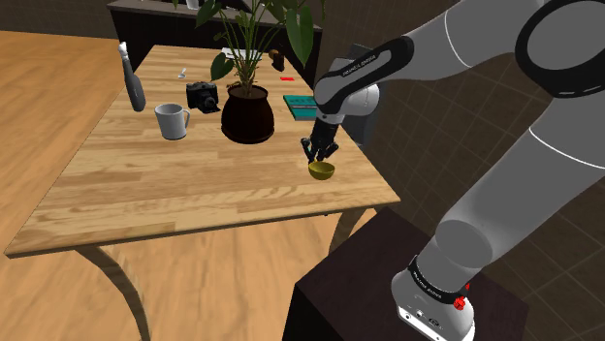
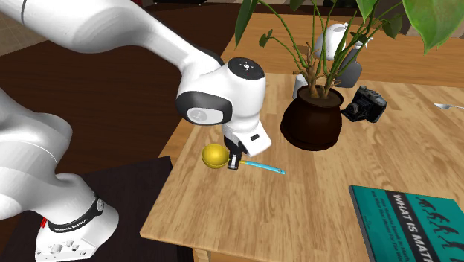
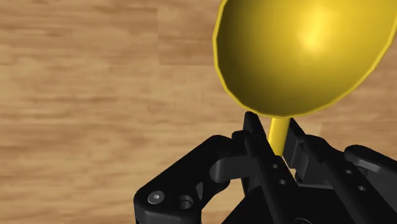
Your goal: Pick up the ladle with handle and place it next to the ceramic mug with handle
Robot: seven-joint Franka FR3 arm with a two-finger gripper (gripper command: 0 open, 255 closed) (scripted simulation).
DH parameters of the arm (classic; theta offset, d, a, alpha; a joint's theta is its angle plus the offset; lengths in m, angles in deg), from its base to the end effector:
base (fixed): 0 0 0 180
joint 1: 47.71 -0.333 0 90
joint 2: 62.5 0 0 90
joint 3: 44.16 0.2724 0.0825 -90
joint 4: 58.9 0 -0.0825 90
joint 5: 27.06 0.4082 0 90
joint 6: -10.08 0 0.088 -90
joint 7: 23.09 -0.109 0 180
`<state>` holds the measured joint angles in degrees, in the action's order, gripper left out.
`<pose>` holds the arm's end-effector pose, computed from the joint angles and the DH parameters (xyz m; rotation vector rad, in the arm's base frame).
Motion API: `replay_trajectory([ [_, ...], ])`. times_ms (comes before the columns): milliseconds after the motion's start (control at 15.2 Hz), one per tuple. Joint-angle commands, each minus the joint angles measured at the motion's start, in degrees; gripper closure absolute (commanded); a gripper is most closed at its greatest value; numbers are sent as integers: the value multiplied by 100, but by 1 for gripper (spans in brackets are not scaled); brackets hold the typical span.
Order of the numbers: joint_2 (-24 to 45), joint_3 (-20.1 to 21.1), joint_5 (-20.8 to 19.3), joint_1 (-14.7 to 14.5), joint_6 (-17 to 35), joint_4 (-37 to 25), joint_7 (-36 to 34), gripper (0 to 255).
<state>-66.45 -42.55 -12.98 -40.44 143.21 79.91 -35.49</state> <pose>0.4942 -0.0444 0.2698 -2.8810 0.7149 0.0596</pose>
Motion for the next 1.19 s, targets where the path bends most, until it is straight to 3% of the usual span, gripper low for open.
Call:
replay_trajectory([
  [0,4,9,5,-7,4,6,1,255],
  [396,9,8,4,-6,2,-1,1,255],
  [1122,-511,-9,-148,28,-870,-367,-202,255],
])
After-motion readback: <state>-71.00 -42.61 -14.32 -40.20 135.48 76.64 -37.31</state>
